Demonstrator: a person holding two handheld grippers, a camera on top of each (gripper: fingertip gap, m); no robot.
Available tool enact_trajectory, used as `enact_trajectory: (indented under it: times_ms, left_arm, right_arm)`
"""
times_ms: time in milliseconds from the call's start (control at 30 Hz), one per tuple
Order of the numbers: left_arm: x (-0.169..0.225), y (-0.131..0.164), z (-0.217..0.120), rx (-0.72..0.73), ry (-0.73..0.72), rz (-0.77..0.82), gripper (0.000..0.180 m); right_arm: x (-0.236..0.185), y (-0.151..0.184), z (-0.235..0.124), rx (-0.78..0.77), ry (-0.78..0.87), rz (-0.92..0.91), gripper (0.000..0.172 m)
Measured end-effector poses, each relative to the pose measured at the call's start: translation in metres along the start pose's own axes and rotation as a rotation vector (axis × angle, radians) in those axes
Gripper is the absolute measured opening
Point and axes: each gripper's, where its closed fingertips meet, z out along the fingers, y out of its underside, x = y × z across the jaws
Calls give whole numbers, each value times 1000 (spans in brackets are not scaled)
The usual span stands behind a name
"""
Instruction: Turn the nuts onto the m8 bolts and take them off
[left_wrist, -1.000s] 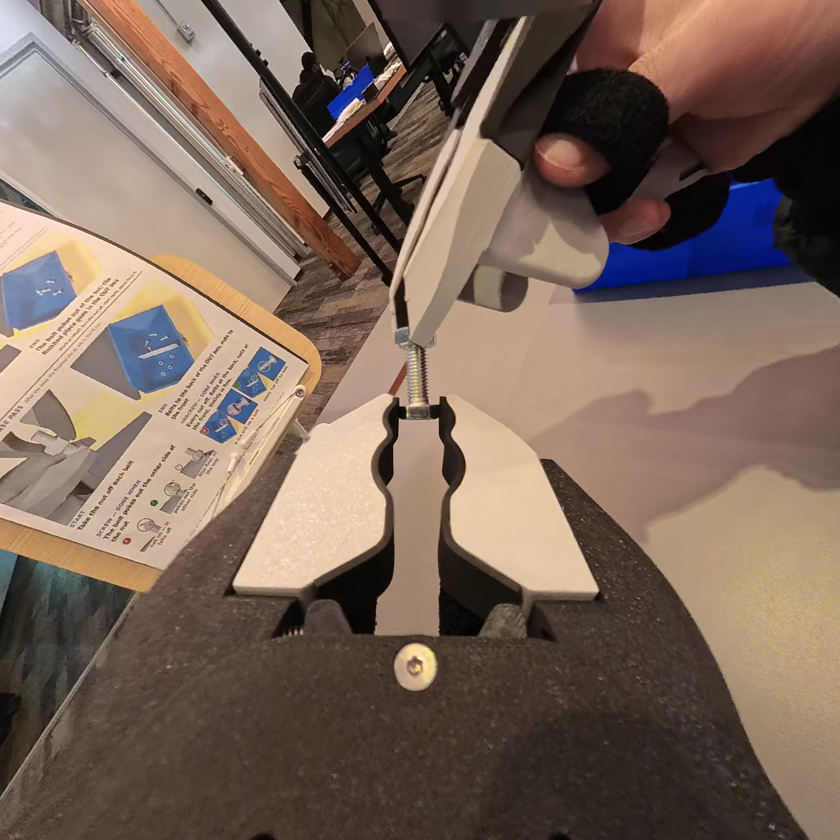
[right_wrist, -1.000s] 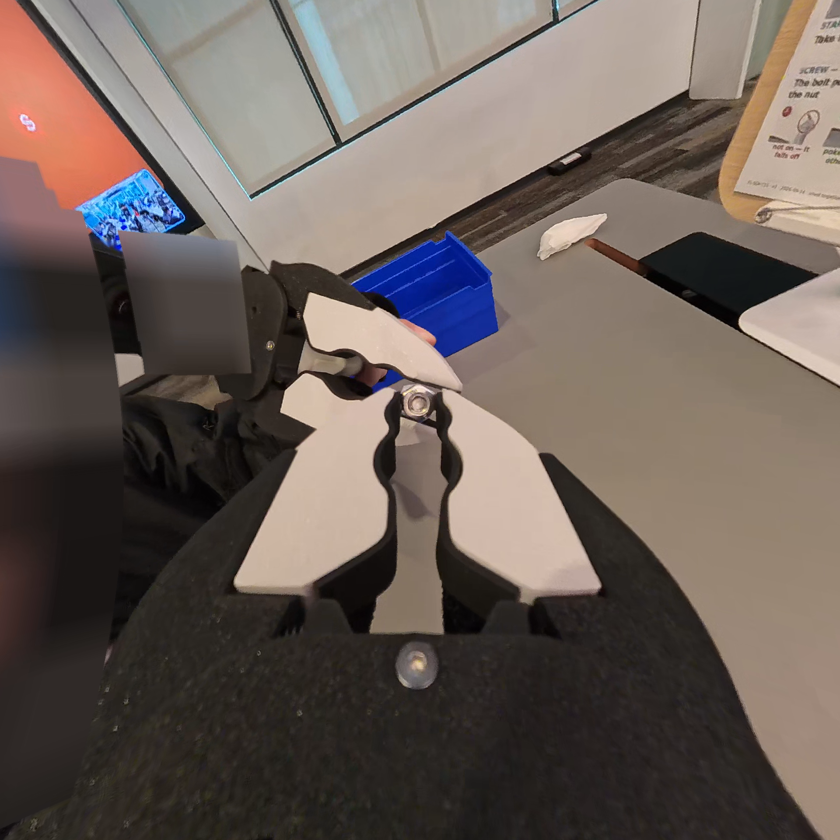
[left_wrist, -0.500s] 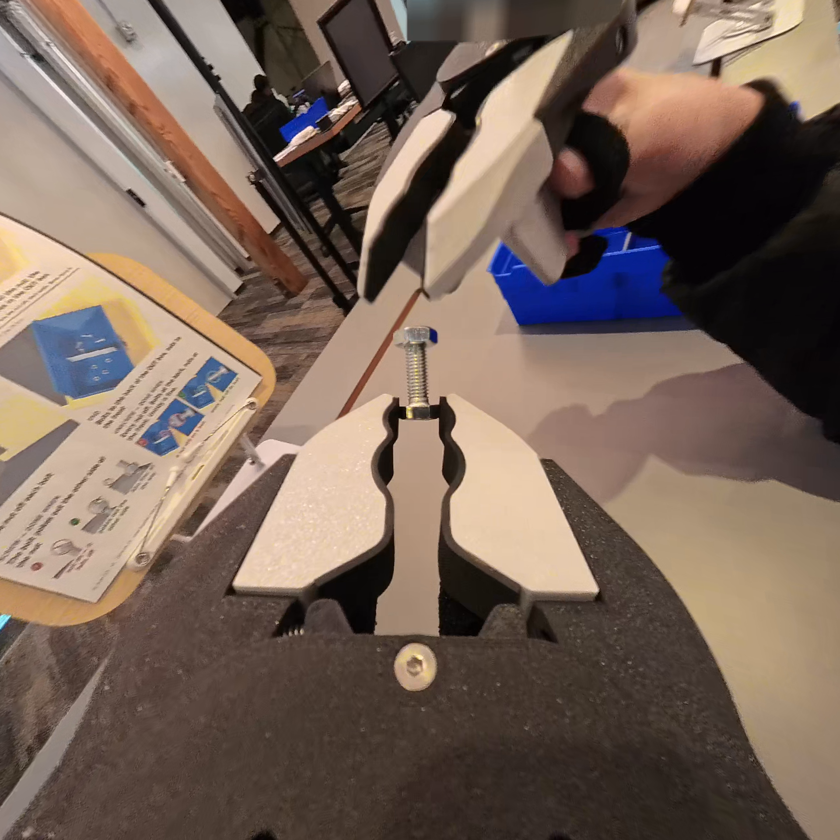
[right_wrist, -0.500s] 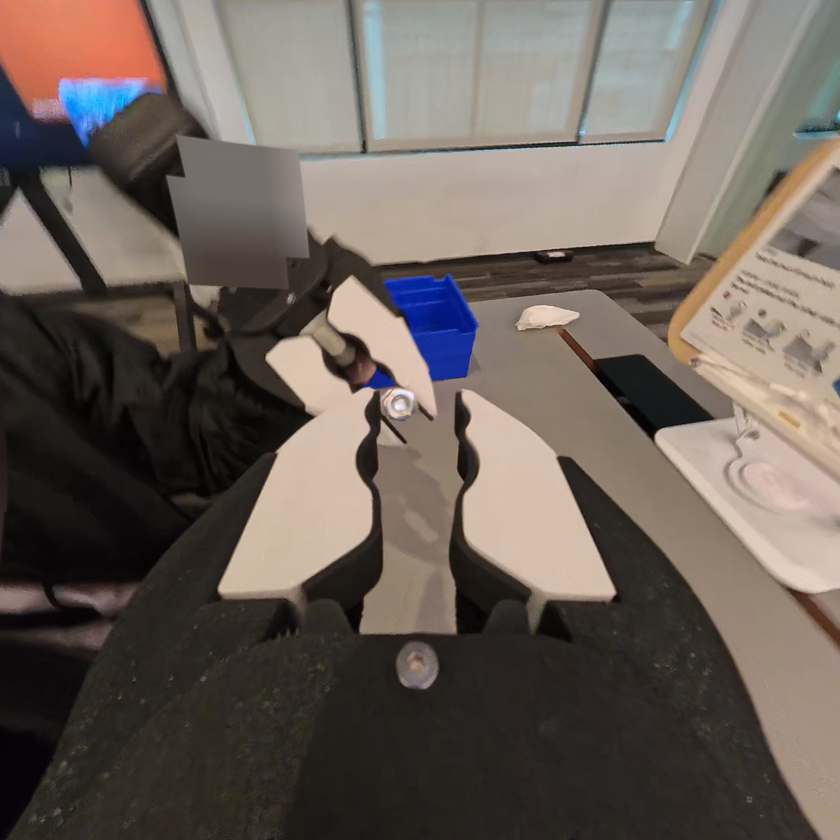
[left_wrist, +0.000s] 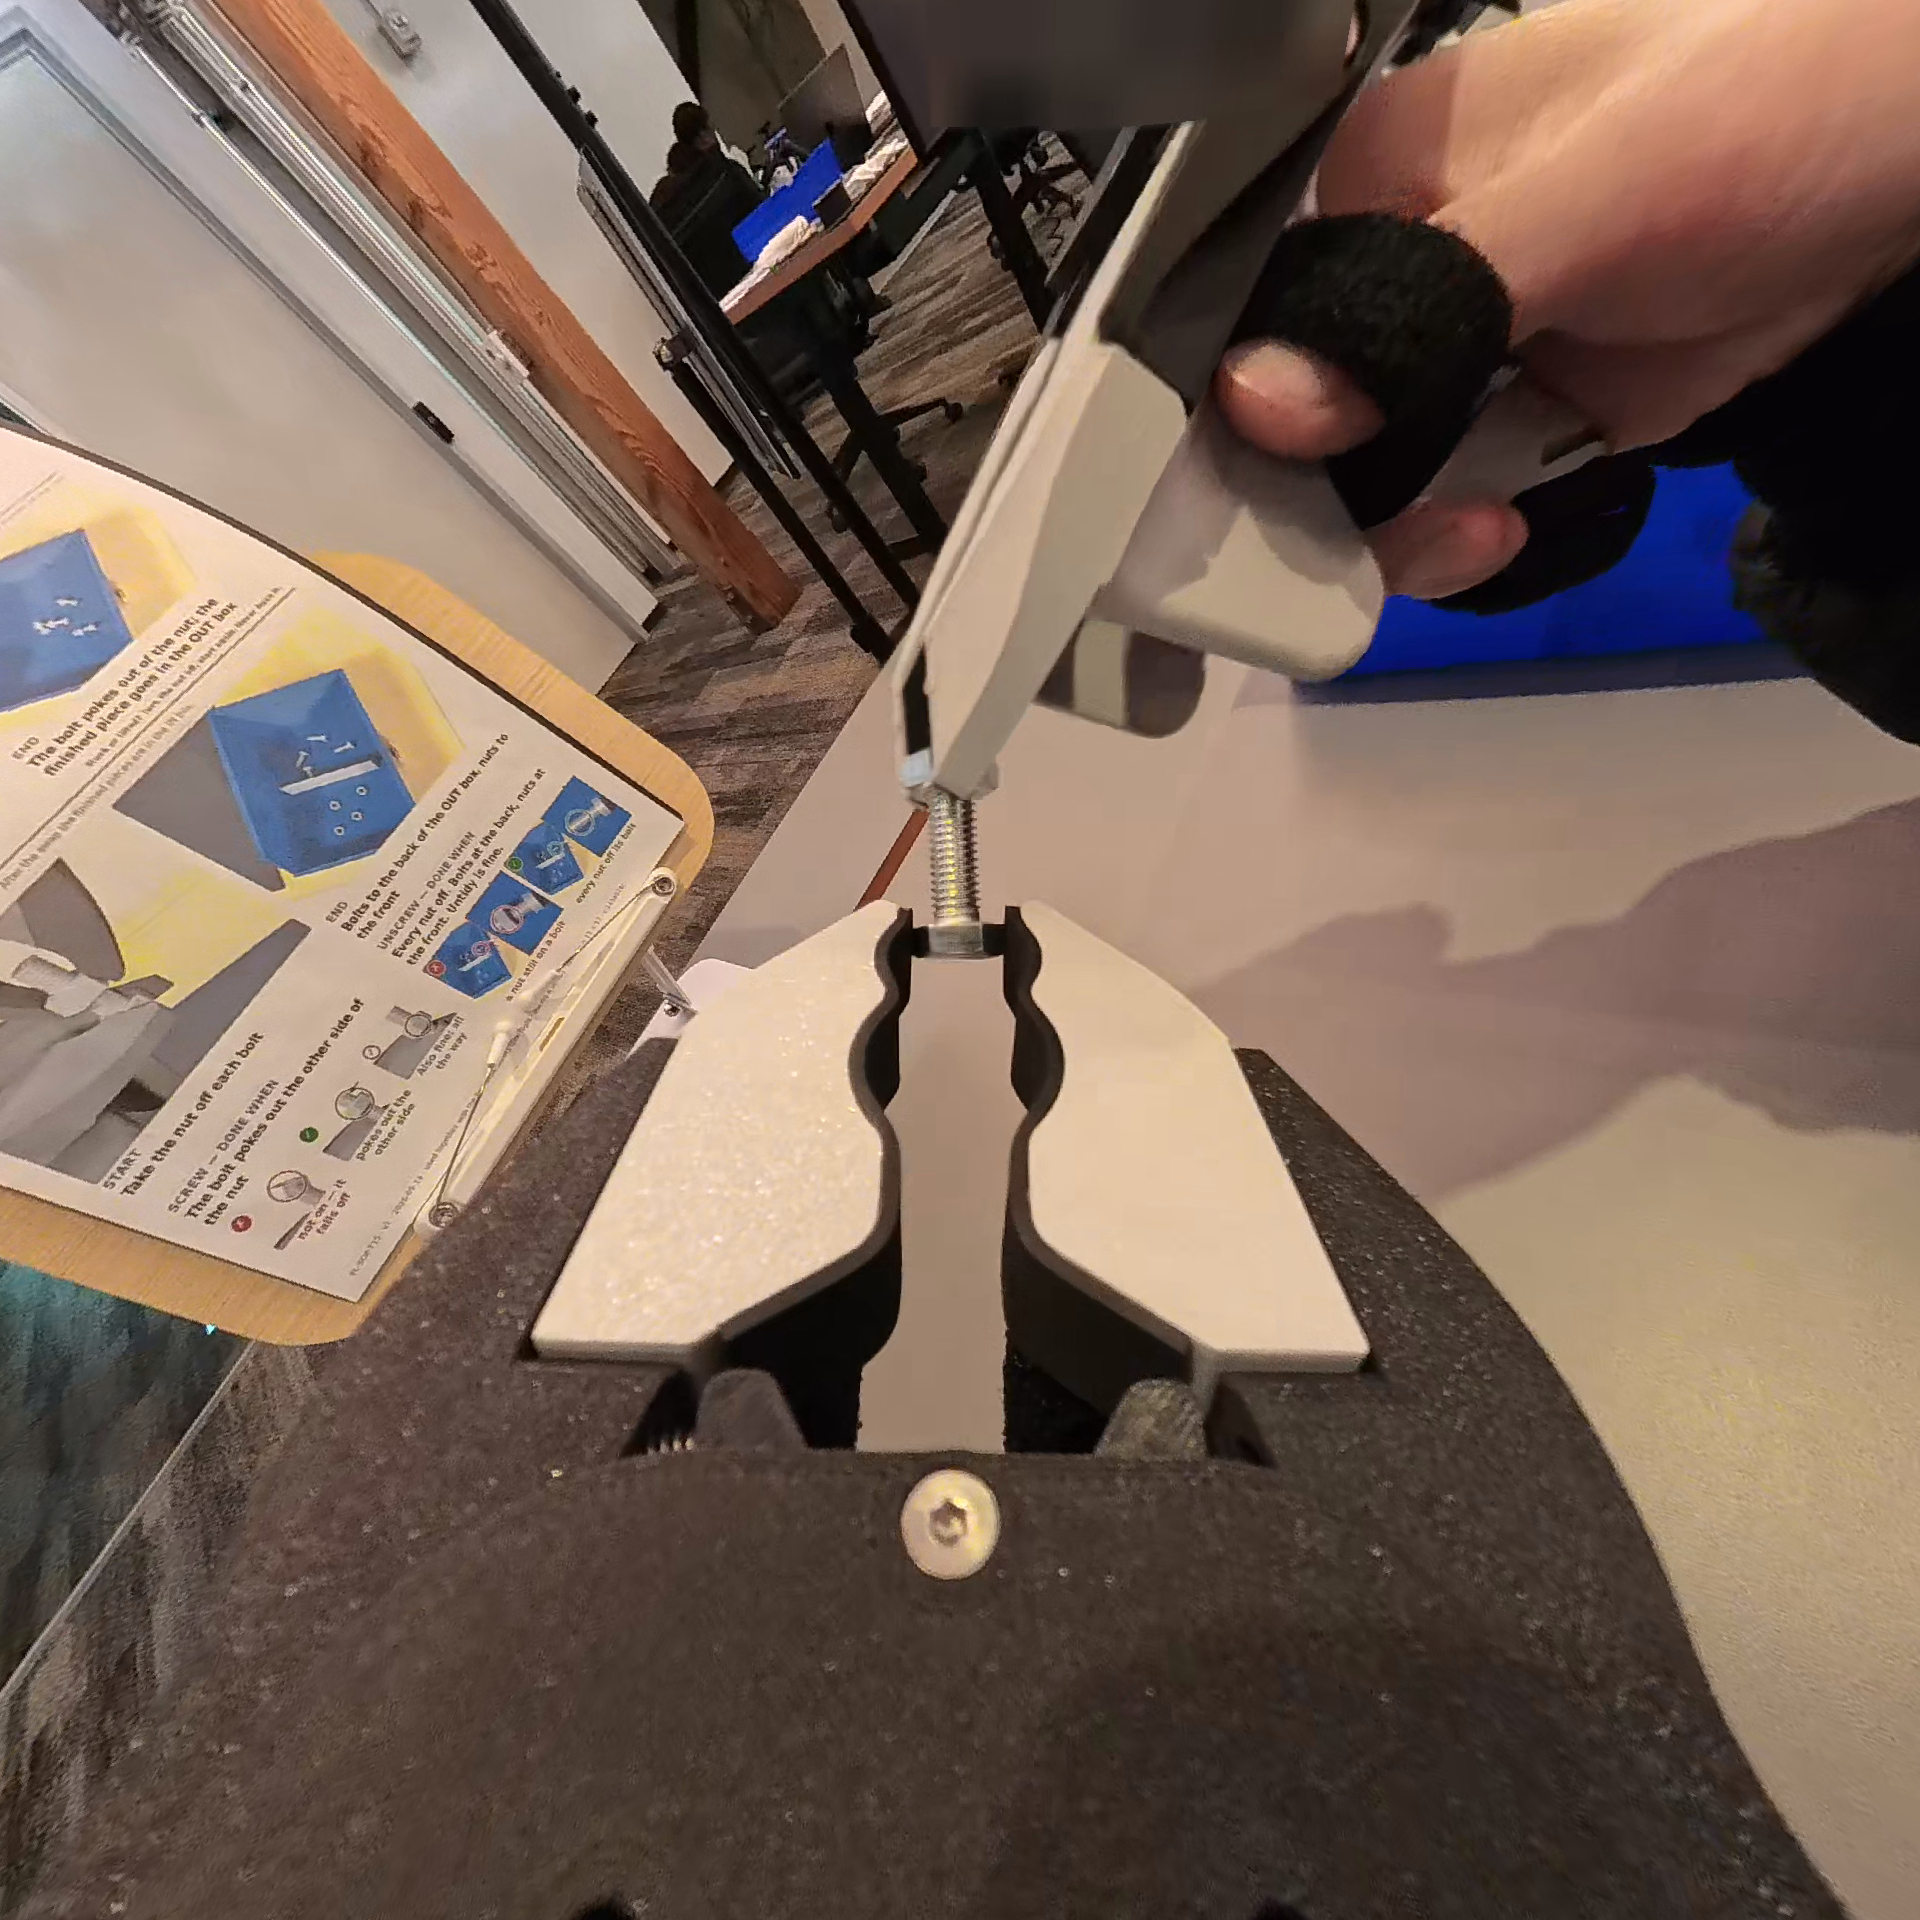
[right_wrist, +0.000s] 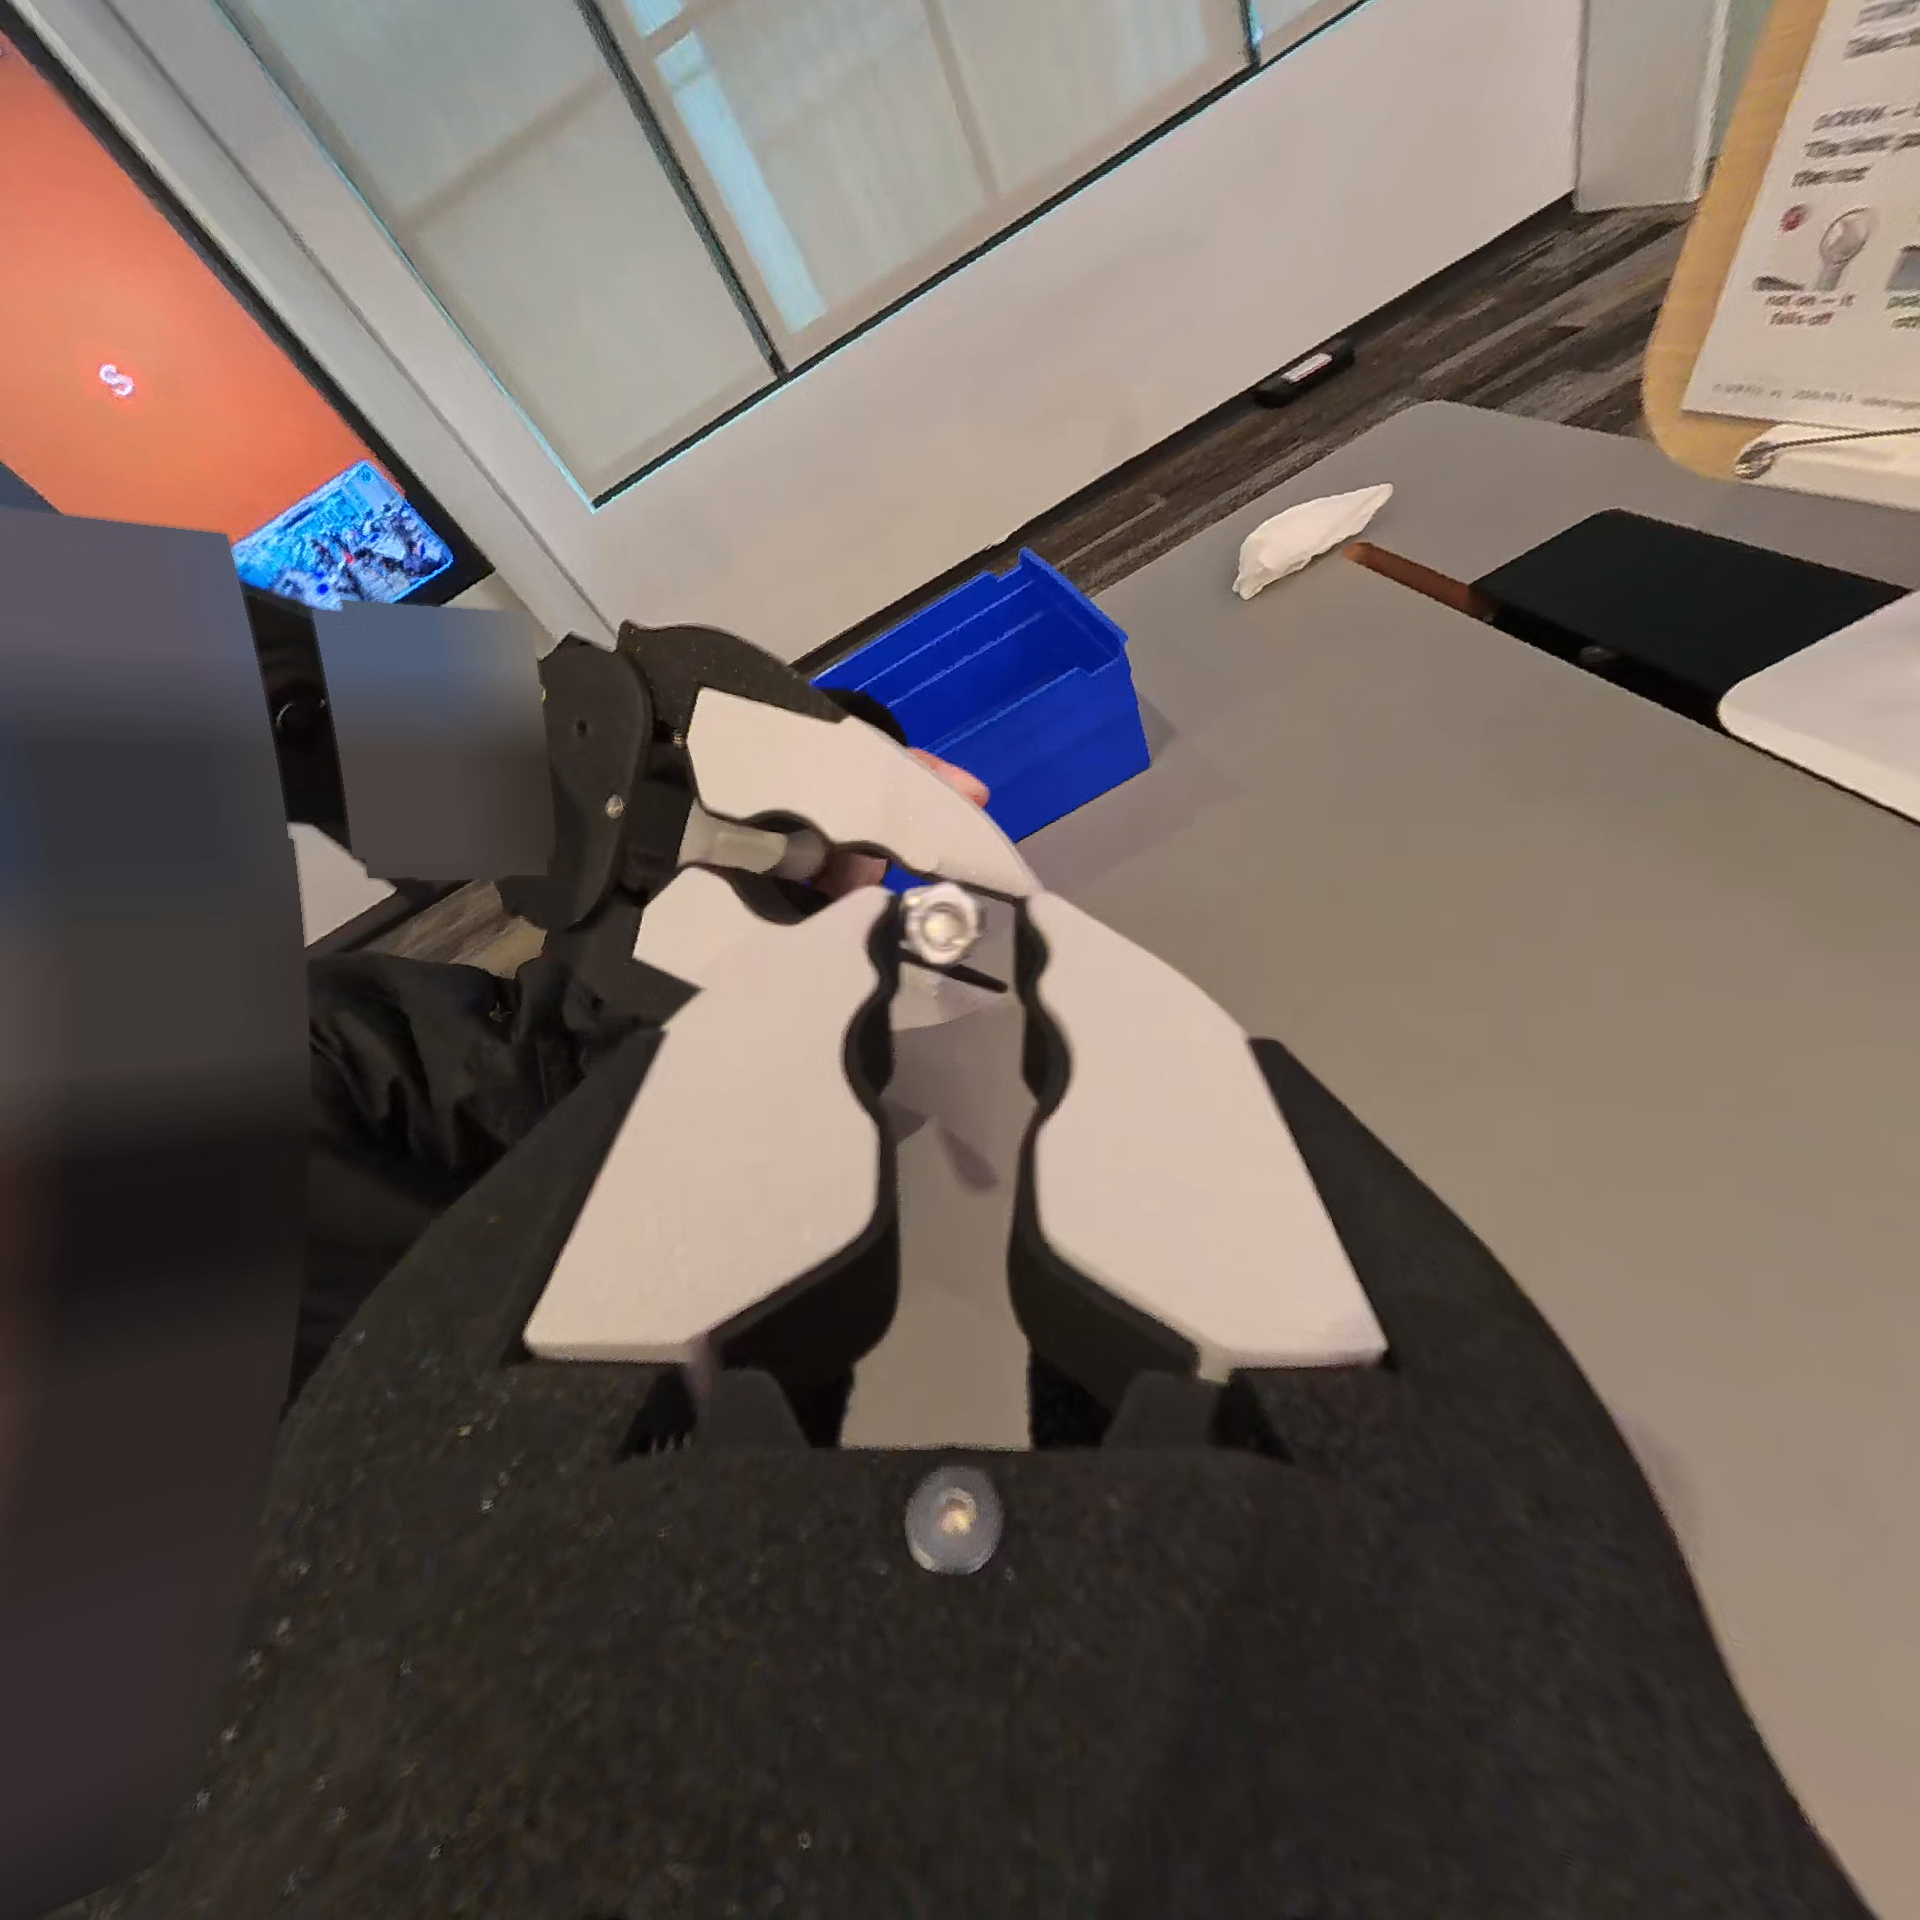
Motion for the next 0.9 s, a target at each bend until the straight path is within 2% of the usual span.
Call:
enact_trajectory:
  times_ms: [33,167,267,367,433,567,700,833,900]
  left_arm:
    - [0,1,0,-2,5,2,17]
    - [10,-1,-2,15,86,-30,17]
    - [21,-6,-8,43,193,-81,17]
    - [36,-12,-16,78,329,-129,17]
    - [45,-15,-20,94,401,-151,17]
    - [56,-14,-24,90,515,-210,17]
    - [58,-15,-26,101,548,-222,17]
    - [50,-15,-25,101,485,-205,17]
    - [41,-10,-20,80,415,-183,17]
  right_arm:
    - [-2,1,0,-10,-7,-12,14]
    - [-8,6,-3,-58,-29,-149,14]
    - [-17,12,-6,-89,-84,-366,14]
    - [-31,20,-11,-68,-156,-670,14]
    - [-38,25,-14,-52,-193,-782,14]
    - [-42,33,-16,-67,-223,-869,14]
    - [-45,34,-15,-58,-204,-954,14]
    - [-43,24,-15,-19,-135,-944,16]
    - [-38,12,-16,8,-79,-836,20]
